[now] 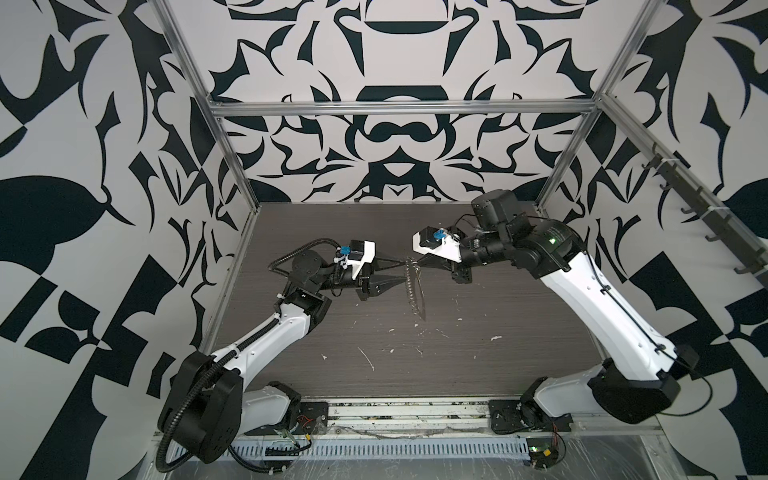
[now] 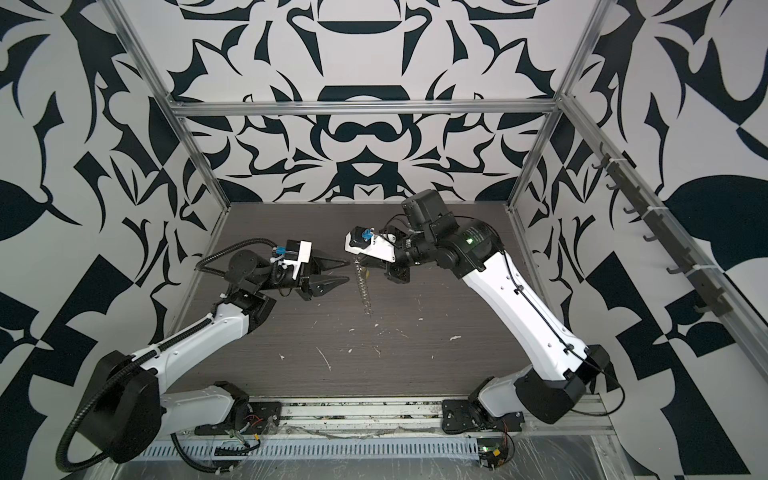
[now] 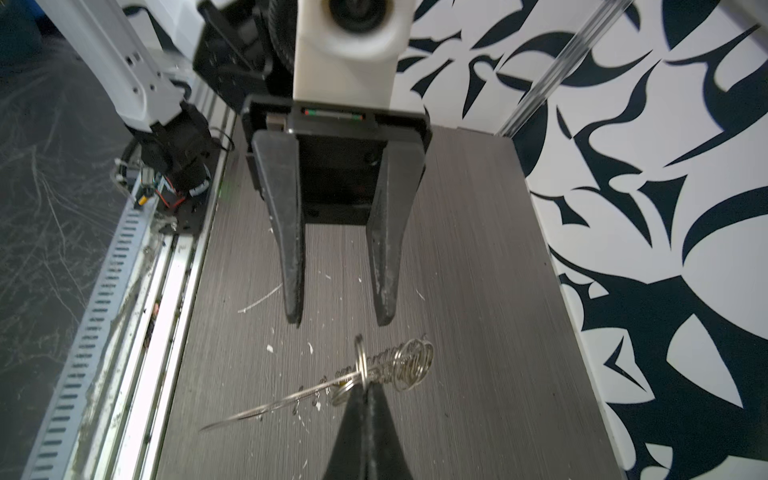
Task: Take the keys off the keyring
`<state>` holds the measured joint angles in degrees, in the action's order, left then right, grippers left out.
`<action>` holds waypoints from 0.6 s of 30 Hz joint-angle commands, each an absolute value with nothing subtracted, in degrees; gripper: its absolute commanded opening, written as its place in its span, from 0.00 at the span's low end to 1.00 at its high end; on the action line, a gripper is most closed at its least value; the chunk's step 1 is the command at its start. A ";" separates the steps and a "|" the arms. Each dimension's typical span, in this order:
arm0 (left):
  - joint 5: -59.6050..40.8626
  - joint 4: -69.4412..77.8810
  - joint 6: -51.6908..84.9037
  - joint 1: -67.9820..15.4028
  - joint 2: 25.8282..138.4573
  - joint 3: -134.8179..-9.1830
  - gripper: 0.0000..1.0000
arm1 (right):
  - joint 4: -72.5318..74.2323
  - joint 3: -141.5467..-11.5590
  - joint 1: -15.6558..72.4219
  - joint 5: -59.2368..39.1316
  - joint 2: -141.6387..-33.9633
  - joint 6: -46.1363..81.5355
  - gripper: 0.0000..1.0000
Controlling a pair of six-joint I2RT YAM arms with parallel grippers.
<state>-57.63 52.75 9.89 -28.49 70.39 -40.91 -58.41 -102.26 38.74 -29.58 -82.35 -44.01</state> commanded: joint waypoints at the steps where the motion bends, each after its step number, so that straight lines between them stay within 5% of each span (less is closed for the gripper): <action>1: -56.10 46.60 5.43 -28.22 68.17 -42.37 0.40 | -63.95 -106.69 40.26 -23.45 -83.51 -47.03 0.00; 18: -56.82 49.73 7.28 -29.00 70.53 -41.93 0.34 | -61.67 -107.73 43.56 -22.25 -84.18 -46.99 0.00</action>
<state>-56.42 47.75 6.44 -28.71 70.06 -40.93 -64.95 -106.85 43.24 -20.60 -86.02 -46.94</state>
